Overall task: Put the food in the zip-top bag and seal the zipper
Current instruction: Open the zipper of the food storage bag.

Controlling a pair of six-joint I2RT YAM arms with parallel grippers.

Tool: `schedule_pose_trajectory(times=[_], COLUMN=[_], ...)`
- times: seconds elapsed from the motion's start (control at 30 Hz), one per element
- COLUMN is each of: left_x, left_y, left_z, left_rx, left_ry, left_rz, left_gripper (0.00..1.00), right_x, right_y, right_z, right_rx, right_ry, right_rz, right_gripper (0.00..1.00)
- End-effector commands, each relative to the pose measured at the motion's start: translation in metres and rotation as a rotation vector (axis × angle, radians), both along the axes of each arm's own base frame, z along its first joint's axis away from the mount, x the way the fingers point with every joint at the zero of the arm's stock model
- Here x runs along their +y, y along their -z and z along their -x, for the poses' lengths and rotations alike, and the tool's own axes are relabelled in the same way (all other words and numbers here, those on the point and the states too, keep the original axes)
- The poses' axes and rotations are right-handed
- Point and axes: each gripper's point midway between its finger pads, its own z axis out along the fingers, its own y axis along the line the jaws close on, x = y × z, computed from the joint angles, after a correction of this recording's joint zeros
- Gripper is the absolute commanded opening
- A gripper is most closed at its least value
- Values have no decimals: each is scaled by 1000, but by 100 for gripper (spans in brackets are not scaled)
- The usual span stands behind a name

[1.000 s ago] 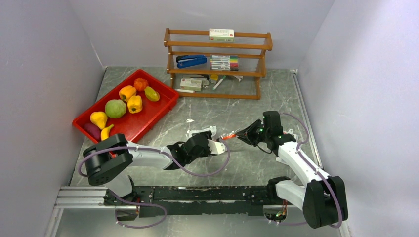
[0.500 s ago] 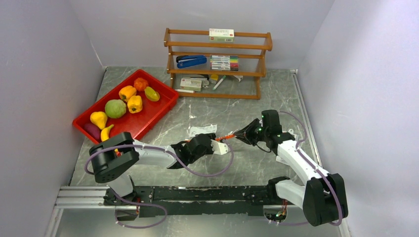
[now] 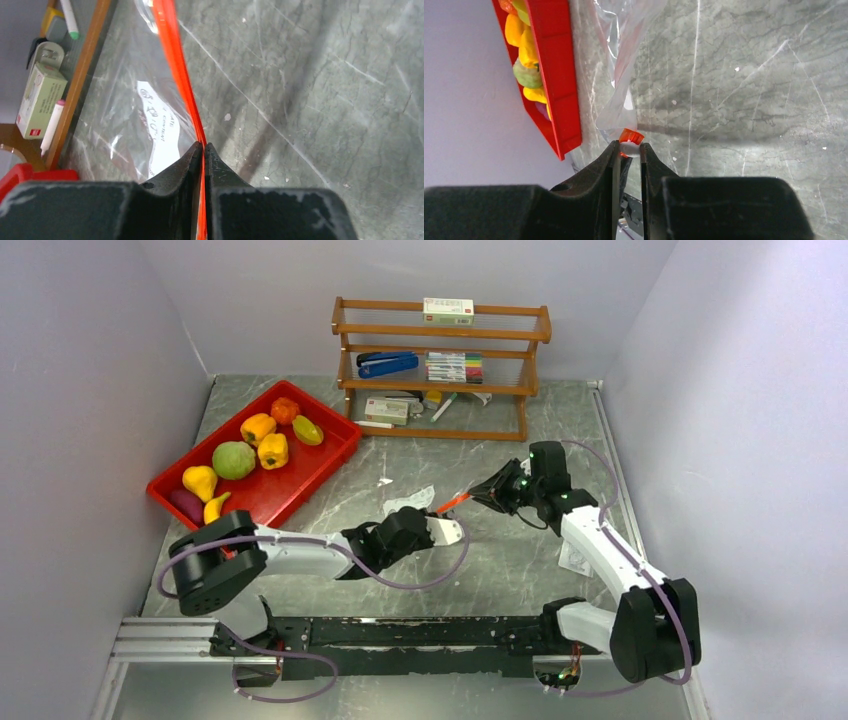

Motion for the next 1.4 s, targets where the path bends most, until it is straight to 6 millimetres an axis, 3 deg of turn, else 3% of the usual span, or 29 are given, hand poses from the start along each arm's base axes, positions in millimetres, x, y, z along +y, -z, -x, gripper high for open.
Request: schedule_pose_trajectory(times=[0.0, 0.1, 0.17, 0.2, 0.27, 0.4, 0.43, 0.47, 0.5, 0.67, 0.83, 1.03, 1.13, 1.37], left_x=[5, 9, 2, 2, 1, 8, 8, 8, 6, 8, 20, 15, 13, 19], left_y=[-22, -31, -43, -48, -67, -85, -87, -86, -87, -93, -81, -67, -69, -69], left_z=[1, 4, 18, 26, 47, 65, 69, 74, 79, 74, 53, 54, 54, 49], left_rx=[16, 37, 99, 128, 157, 198, 216, 240, 261, 257, 211, 246, 244, 216], left_ry=[-83, -100, -46, -19, 87, 146, 159, 175, 193, 155, 22, 29, 33, 4], left_rz=[125, 147, 199, 228, 284, 333, 336, 328, 323, 336, 291, 235, 250, 259], left_gripper=[7, 7, 7, 13, 35, 54, 66, 89, 97, 92, 80, 80, 84, 78], right_x=[3, 3, 4, 4, 2, -4, -5, -4, -2, 5, 7, 6, 6, 4], right_y=[-11, -15, -18, -18, -17, -31, -35, -39, -43, -57, -59, -56, -56, -55], right_z=[1, 3, 7, 11, 25, 35, 37, 38, 39, 37, 35, 36, 35, 34], right_rx=[-37, -49, -35, -15, 34, 19, 23, 27, 34, 33, 29, 35, 32, 29], right_ry=[-44, -57, -91, -113, -160, -176, -168, -164, -164, -157, -162, -150, -146, -141], right_rz=[12, 17, 28, 38, 67, 105, 103, 91, 71, 21, 13, 11, 10, 22], right_gripper=[7, 1, 0, 0, 2, 4, 5, 6, 7, 7, 8, 8, 8, 8])
